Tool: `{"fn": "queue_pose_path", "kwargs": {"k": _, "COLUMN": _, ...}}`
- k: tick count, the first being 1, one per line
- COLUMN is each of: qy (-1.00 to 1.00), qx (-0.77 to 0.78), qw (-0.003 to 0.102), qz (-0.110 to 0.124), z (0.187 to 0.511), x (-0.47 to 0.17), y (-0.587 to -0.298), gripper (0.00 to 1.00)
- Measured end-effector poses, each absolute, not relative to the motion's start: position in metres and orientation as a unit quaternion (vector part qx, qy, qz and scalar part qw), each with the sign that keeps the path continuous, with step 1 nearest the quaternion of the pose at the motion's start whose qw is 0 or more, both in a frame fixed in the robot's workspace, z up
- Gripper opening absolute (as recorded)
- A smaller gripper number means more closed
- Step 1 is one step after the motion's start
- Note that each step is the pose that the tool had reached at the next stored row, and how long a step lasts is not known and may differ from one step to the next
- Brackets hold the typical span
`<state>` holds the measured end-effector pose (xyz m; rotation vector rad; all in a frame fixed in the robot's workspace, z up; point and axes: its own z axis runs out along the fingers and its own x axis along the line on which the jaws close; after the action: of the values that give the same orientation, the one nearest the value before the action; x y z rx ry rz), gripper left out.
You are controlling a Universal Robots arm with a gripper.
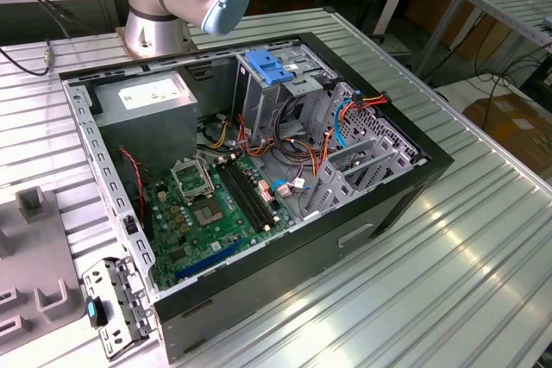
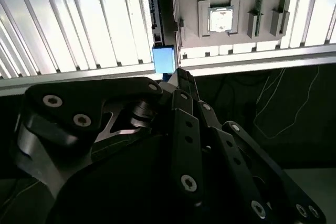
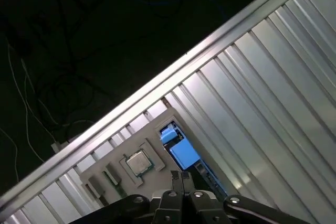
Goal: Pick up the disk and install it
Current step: 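Pick up the disk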
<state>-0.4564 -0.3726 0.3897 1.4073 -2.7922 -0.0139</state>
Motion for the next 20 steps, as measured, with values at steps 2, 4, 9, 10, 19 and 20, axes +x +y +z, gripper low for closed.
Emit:
{"fn": "queue_pose_path", "kwargs": {"k": 2, "qy": -0.884, "qx": 0.468, "qw": 0.007, "qz": -0.004, "z": 0.3898, "x": -0.4564, "y": -0.3726, "gripper": 0.11}}
{"fn": "queue_pose_path", "kwargs": {"k": 4, "qy": -0.873, "qx": 0.487, "qw": 0.008, "qz": -0.004, "z": 0.3897, "x": -0.4564, "y": -0.3726, "gripper": 0.11}}
{"fn": "queue_pose_path", "kwargs": {"k": 9, "qy": -0.846, "qx": 0.533, "qw": 0.008, "qz": -0.004, "z": 0.3898, "x": -0.4564, "y": -0.3726, "gripper": 0.11}}
{"fn": "queue_pose_path", "kwargs": {"k": 10, "qy": -0.838, "qx": 0.545, "qw": 0.008, "qz": -0.004, "z": 0.3898, "x": -0.4564, "y": -0.3726, "gripper": 0.11}}
{"fn": "queue_pose_path", "kwargs": {"k": 19, "qy": -0.768, "qx": 0.64, "qw": 0.008, "qz": -0.003, "z": 0.3895, "x": -0.4564, "y": -0.3726, "gripper": 0.11}}
{"fn": "queue_pose_path", "kwargs": {"k": 20, "qy": -0.755, "qx": 0.655, "qw": 0.008, "qz": -0.002, "z": 0.3892, "x": -0.4563, "y": -0.3726, "gripper": 0.11}}
